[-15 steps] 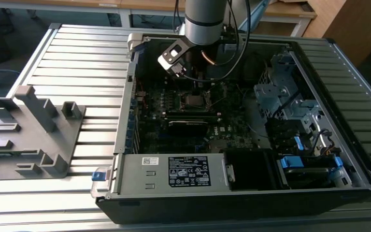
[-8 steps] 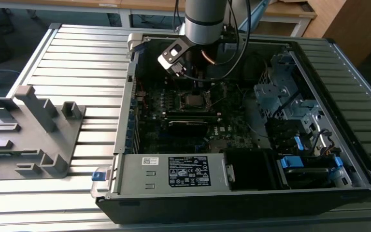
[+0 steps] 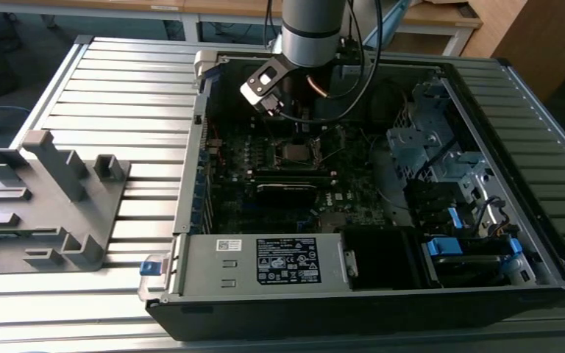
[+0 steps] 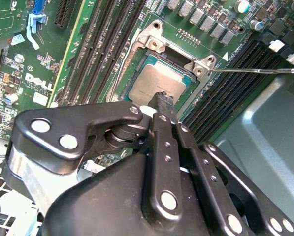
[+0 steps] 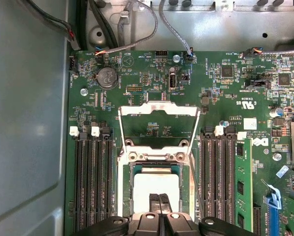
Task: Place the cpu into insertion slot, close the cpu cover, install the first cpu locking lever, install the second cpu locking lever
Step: 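Close the cpu cover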
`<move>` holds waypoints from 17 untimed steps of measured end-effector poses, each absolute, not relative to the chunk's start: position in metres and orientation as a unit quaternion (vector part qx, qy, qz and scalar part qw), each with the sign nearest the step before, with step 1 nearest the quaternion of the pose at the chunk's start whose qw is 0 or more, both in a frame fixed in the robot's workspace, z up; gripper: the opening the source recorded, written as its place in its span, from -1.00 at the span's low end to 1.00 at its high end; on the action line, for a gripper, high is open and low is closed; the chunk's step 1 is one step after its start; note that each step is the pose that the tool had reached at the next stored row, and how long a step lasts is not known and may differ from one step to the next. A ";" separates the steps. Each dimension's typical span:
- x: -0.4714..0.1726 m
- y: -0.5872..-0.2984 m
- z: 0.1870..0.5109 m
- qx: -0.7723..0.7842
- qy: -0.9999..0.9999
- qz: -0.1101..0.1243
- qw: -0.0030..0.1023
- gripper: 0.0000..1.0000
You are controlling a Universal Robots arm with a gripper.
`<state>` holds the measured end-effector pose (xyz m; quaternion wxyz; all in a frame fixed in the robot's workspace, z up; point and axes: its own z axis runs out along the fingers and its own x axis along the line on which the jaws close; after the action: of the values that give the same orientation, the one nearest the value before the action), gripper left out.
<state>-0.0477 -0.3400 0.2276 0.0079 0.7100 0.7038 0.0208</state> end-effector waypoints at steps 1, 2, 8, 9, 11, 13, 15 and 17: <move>-0.048 -0.340 0.228 0.710 0.704 0.021 0.008 -0.79; -0.048 -0.340 0.228 0.710 0.704 0.021 0.008 -0.79; -0.048 -0.340 0.234 0.710 0.704 0.021 0.008 -0.79; -0.048 -0.340 0.235 0.710 0.704 0.021 0.008 -0.79; -0.048 -0.340 0.237 0.710 0.704 0.021 0.008 -0.79; -0.048 -0.340 0.240 0.710 0.704 0.021 0.008 -0.79; -0.048 -0.340 0.242 0.710 0.704 0.021 0.008 -0.79; -0.048 -0.340 0.242 0.710 0.704 0.021 0.008 -0.79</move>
<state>-0.0477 -0.3400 0.2424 0.0078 0.7100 0.7038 0.0209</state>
